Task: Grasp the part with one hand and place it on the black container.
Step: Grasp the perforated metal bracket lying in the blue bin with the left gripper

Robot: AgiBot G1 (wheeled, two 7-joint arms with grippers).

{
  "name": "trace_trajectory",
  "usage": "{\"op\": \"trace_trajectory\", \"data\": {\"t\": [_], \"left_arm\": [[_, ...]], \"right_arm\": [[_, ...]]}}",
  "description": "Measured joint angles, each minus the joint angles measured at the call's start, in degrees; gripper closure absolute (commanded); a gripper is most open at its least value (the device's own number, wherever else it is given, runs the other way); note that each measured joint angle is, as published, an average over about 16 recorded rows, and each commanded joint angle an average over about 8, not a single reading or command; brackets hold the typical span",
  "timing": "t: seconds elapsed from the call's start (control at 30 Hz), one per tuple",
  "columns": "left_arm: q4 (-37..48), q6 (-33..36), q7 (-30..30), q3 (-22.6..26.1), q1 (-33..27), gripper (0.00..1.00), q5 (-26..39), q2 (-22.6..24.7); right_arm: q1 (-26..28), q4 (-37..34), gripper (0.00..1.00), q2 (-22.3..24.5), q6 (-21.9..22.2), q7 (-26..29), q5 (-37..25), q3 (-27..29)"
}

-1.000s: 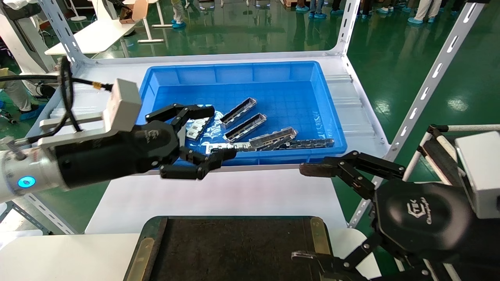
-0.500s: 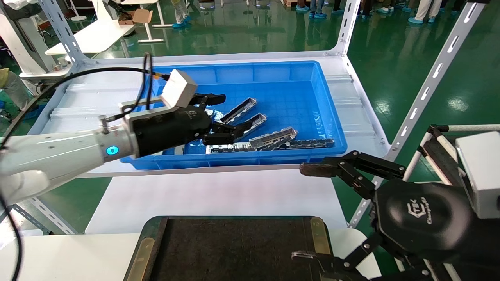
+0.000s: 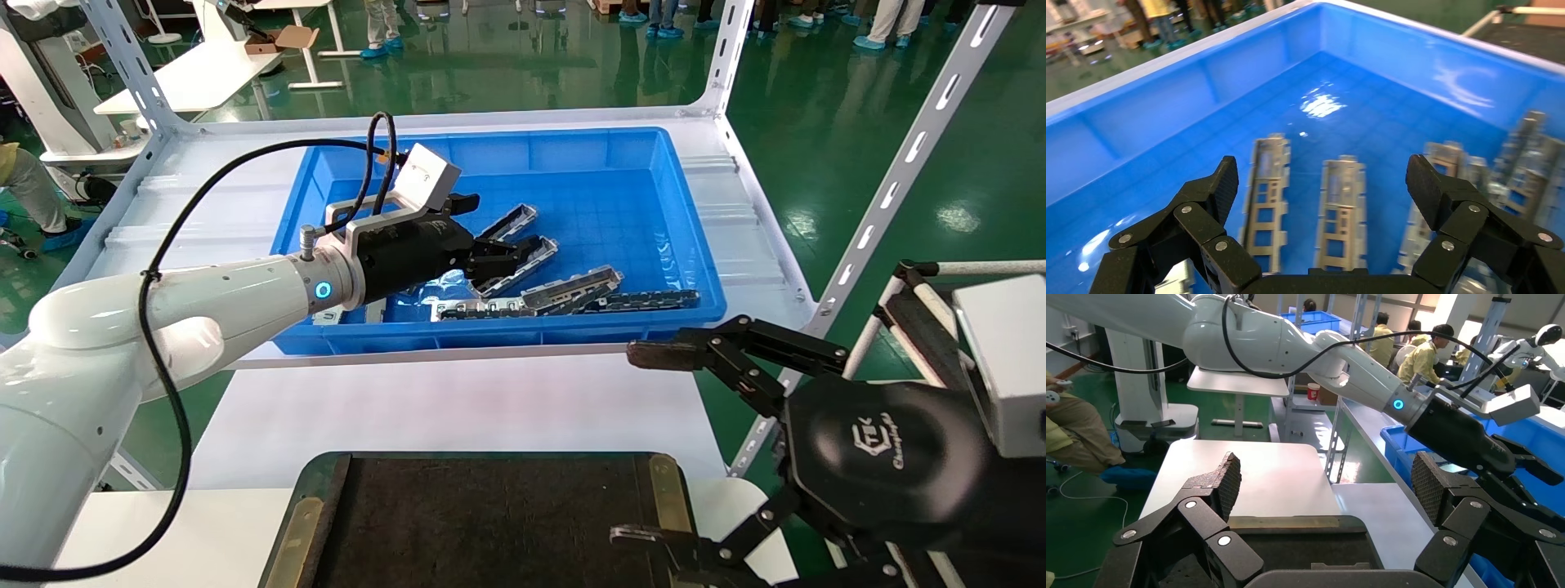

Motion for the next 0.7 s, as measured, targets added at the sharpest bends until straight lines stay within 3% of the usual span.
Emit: {"op": "trace_trajectory", "data": {"t": [0.2, 0.27, 0.47, 0.53, 0.7], "left_arm": [[4.76, -3.67, 2.55, 0.09, -1.05, 0.00, -0.56, 1.98], [5.66, -4.70, 3.08, 0.28, -1.15, 0.03, -0.85, 2.35], [6.55, -7.16, 3.61, 1.42, -0.92, 0.75, -1.95, 2.89], [6.46, -7.82, 3.47, 1.94, -0.74, 0.97, -2.39, 2.97], [5.79, -9.15, 2.77, 3.51, -0.26, 1.00, -3.58, 3.08]], "right_arm": [[0.01, 0.00, 0.00, 0.01, 0.01, -0.01, 0.02, -0.02], [0.01, 0.00, 0.18, 0.01, 0.01, -0.02, 0.02, -0.03], [0.01, 0.00, 0.93, 0.02, 0.02, -0.03, 0.04, -0.06], [0.01, 0.00, 1.00, 0.03, 0.03, -0.03, 0.04, -0.06], [0.02, 0.00, 1.00, 0.03, 0.04, -0.04, 0.06, -0.08]]}}
